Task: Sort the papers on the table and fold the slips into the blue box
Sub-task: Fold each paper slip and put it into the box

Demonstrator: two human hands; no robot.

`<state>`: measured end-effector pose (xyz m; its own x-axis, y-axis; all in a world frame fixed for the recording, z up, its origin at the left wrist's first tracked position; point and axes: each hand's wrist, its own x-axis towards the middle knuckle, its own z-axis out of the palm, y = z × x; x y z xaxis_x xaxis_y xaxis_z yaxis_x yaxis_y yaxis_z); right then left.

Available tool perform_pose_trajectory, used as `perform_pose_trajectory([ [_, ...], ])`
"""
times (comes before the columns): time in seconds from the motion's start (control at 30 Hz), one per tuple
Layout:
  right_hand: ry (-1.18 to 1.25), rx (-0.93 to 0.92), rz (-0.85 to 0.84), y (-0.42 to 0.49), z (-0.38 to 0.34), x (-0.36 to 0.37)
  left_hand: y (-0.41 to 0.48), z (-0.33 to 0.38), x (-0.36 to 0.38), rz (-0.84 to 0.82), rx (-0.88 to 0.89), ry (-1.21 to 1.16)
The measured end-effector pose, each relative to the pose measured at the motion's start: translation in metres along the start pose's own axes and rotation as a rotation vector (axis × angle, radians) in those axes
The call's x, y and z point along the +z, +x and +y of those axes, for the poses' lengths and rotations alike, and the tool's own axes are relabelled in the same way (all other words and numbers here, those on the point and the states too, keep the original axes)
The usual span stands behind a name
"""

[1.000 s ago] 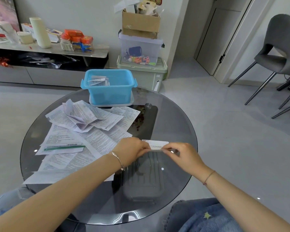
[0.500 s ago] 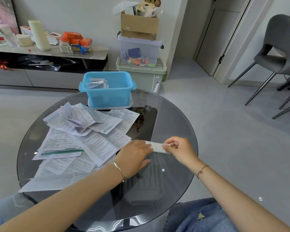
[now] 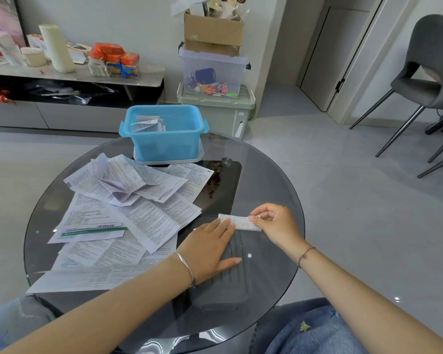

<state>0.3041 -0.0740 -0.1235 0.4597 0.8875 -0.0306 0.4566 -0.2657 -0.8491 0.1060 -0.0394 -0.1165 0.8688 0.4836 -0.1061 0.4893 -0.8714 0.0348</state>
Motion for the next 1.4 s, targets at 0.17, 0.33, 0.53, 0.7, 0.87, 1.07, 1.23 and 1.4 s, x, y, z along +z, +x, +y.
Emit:
perform_pose_trajectory([
  [0.17,-0.195,-0.137,0.037,-0.007,0.001,0.002,0.002,-0.002,-0.002,0.02,0.01,0.021],
  [0.33,-0.692,-0.76,0.103,-0.027,0.007,0.0,0.003,-0.005,-0.006,0.034,0.033,0.031],
  [0.53,-0.914,-0.811,0.01,-0.045,0.012,0.006,0.003,-0.008,-0.003,0.045,0.04,0.04],
  [0.7,-0.962,-0.812,-0.01,-0.048,0.012,0.005,0.003,-0.007,-0.006,0.036,0.029,0.059],
  [0.87,-0.937,-0.762,-0.008,-0.049,0.02,-0.013,0.0,-0.006,-0.017,-0.037,-0.014,0.102],
  [1.07,-0.9,-0.721,0.014,-0.051,0.028,-0.023,-0.007,-0.01,-0.019,-0.093,-0.041,0.104],
  [1.23,-0.883,-0.788,0.06,-0.036,0.011,-0.018,-0.005,-0.014,-0.02,-0.083,-0.012,0.088],
  [1.4,-0.946,-0.925,-0.011,-0.021,-0.004,0.002,0.003,-0.023,-0.022,-0.043,-0.034,0.012],
])
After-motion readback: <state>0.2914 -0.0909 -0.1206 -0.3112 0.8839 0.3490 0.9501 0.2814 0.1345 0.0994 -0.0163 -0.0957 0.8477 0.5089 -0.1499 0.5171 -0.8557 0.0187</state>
